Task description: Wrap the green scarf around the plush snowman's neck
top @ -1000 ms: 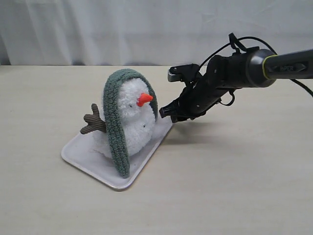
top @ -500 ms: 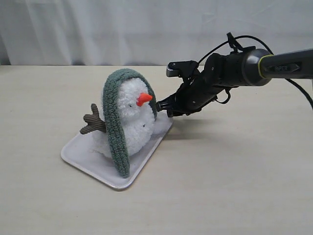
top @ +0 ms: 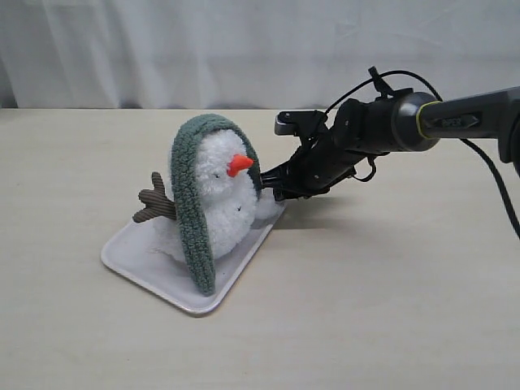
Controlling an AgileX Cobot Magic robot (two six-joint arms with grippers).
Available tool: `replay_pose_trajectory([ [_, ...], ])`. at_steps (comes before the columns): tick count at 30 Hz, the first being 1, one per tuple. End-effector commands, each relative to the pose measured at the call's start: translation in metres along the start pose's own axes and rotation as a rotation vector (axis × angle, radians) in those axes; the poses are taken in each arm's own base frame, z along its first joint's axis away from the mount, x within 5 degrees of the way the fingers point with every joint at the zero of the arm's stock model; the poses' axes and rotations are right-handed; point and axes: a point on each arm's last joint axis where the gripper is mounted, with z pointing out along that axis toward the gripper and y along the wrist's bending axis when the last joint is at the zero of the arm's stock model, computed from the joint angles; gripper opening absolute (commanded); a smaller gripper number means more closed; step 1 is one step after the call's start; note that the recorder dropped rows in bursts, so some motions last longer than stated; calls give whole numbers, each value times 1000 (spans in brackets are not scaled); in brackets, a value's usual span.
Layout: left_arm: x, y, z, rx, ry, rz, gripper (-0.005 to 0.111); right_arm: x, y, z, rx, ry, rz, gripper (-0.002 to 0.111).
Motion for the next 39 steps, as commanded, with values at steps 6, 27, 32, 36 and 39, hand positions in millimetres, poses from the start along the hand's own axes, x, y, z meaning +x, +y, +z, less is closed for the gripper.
replay_pose_trajectory([
  [6,0,0,0,-1,-10,-2,0,7,-2,5,-7,49,6,27],
  [27,0,0,0,-1,-10,-2,0,24,-16,-10,67,109,160,4],
  [32,0,0,0,-1,-10,-2,0,35,-29,-19,92,59,253,4],
  [36,0,0,0,-1,-10,-2,0,58,-36,-27,119,20,313,4],
  [39,0,0,0,-1,-10,-2,0,76,-41,-36,131,20,354,4],
])
